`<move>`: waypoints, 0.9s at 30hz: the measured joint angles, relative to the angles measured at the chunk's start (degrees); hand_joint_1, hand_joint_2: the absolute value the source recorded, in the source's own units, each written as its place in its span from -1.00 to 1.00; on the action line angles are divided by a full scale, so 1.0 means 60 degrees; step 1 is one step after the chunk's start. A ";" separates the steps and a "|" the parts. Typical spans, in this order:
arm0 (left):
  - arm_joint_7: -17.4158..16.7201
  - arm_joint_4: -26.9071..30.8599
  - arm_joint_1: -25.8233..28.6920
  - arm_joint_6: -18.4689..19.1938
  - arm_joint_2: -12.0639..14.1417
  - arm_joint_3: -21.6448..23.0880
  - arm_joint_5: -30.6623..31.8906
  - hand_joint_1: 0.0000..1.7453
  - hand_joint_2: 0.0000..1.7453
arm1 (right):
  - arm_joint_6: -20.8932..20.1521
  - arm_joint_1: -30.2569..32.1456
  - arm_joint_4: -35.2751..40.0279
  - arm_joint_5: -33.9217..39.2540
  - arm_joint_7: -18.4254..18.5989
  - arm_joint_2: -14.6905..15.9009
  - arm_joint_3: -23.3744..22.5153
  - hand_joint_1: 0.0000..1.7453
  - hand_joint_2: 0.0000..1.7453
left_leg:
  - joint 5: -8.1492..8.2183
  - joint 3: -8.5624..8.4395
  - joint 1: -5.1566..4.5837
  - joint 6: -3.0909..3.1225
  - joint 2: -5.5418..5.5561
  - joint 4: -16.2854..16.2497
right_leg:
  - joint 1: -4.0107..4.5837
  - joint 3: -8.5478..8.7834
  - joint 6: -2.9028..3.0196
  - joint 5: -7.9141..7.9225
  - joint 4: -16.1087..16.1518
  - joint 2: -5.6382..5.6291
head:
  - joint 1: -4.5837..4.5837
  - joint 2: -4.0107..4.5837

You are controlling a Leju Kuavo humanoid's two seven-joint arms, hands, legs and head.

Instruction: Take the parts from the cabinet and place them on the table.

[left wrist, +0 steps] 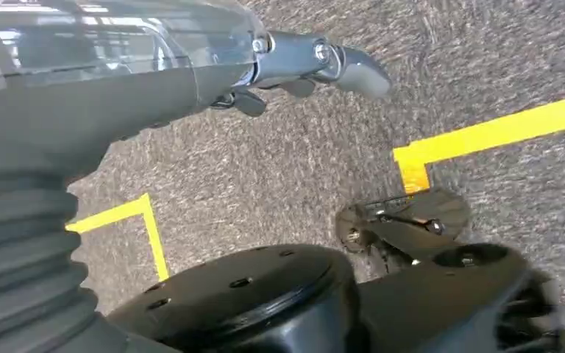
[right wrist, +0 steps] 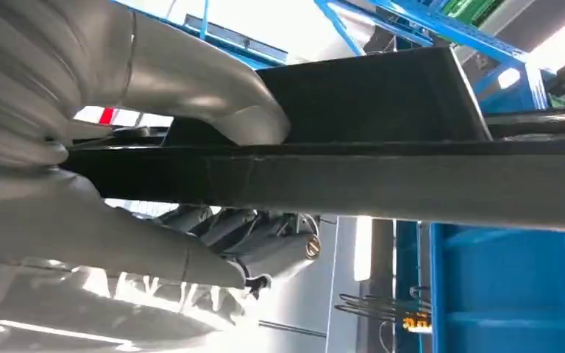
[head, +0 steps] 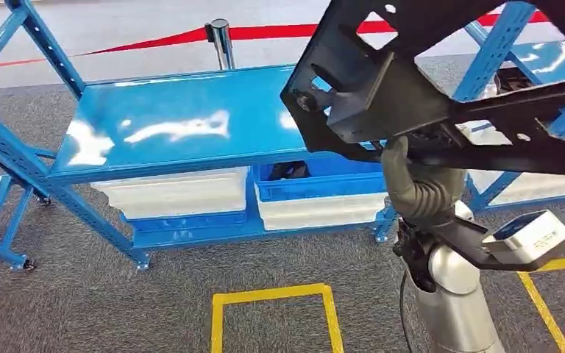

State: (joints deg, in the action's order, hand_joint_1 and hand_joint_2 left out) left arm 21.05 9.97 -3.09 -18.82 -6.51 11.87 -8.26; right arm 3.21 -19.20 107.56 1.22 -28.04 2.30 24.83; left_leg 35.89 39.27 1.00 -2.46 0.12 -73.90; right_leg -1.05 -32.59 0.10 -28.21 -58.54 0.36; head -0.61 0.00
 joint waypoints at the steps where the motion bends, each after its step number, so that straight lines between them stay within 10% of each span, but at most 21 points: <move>1: 0.0004 0.0000 0.0001 0.0000 0.0000 0.0004 0.0004 -1.00 1.00 | 0.0000 0.0005 0.0000 0.0000 0.0000 0.0000 0.0000 1.00 1.00 | 0.0158 0.0179 0.0002 -0.0002 -0.0002 -0.0546 | 0.0020 -0.0032 0.0025 0.0021 -0.0008 0.0001 | 0.0022 0.0000; 3: -0.0004 0.0000 -0.0005 0.0000 0.0000 0.0011 0.0011 -1.00 1.00 | 0.0000 0.0009 0.0000 0.0000 0.0000 0.0000 0.0004 1.00 1.00 | -0.0176 -0.0142 0.0002 0.0010 -0.0002 -0.0159 | 0.0035 -0.0063 0.0033 0.0046 -0.0025 -0.0004 | 0.0036 0.0000; 6: -0.0015 0.0000 -0.0007 -0.0018 0.0011 0.0033 0.0018 -1.00 1.00 | 0.0000 0.0008 0.0011 0.0000 -0.0007 0.0000 0.0000 1.00 1.00 | -0.1055 -0.1365 0.0005 0.0063 -0.0002 0.2230 | 0.0031 -0.0089 -0.0002 0.0054 -0.0087 -0.0018 | 0.0091 0.0000; 11: -0.0029 -0.0004 0.0010 -0.0062 0.0011 0.0062 0.0029 -1.00 1.00 | 0.0000 0.0000 0.0029 0.0011 -0.0018 0.0004 -0.0015 1.00 1.00 | -0.1158 -0.1174 -0.0049 0.0299 0.0027 0.2439 | 0.0116 -0.0304 -0.0308 0.0200 -0.0153 -0.0013 | 0.0062 0.0000; 15: -0.0040 -0.0004 -0.0010 -0.0073 0.0015 0.0069 0.0044 -1.00 1.00 | 0.0000 -0.0002 0.0036 0.0014 -0.0033 0.0011 -0.0047 1.00 1.00 | -0.1336 -0.0988 -0.0026 0.0452 -0.0028 0.2441 | 0.0063 -0.1055 -0.0389 -0.1270 -0.2145 -0.0021 | -0.0160 0.0000; 17: -0.0044 -0.0004 -0.0004 -0.0080 0.0018 0.0073 0.0047 -1.00 1.00 | 0.0000 0.0017 0.0036 0.0015 -0.0033 0.0018 -0.0062 1.00 1.00 | -0.1419 -0.0872 -0.0019 0.0439 -0.0052 0.2435 | 0.0049 -0.1288 -0.0403 -0.1472 -0.3000 -0.0020 | -0.0255 0.0000; 21: -0.0018 0.0000 -0.0008 -0.0087 0.0018 0.0073 0.0062 -1.00 1.00 | 0.0000 0.0011 0.0040 0.0025 -0.0040 0.0018 -0.0106 1.00 1.00 | -0.1507 -0.0815 0.0035 0.0343 -0.0048 0.2430 | 0.0025 0.0300 -0.0410 -0.0199 -0.0328 -0.0021 | -0.0412 0.0000; 22: -0.0011 0.0000 -0.0020 -0.0087 0.0018 0.0073 0.0062 -1.00 1.00 | 0.0000 0.0002 0.0043 0.0025 -0.0044 0.0022 -0.0113 1.00 1.00 | -0.1549 -0.0747 -0.0012 0.0278 -0.0045 0.2413 | 0.0077 0.0523 -0.0395 -0.0297 0.0007 -0.0051 | -0.0463 0.0000; 27: -0.0007 -0.0004 -0.0016 -0.0098 0.0026 0.0077 0.0069 -1.00 1.00 | 0.0000 0.0006 0.0066 0.0044 -0.0066 0.0022 -0.0168 1.00 1.00 | -0.1601 -0.0596 0.0011 -0.0015 -0.0041 0.2413 | -0.0025 0.0336 -0.0141 -0.0161 0.0179 -0.0039 | -0.0353 0.0000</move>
State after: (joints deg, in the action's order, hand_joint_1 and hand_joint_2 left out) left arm 21.00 9.94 -3.18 -19.41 -6.36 12.33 -7.85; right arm 3.21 -19.16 107.95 1.49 -28.44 2.43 23.82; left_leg 26.29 35.70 1.07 -2.55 -0.13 -59.42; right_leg -1.20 -30.58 -0.75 -29.18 -57.46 0.12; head -2.73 0.00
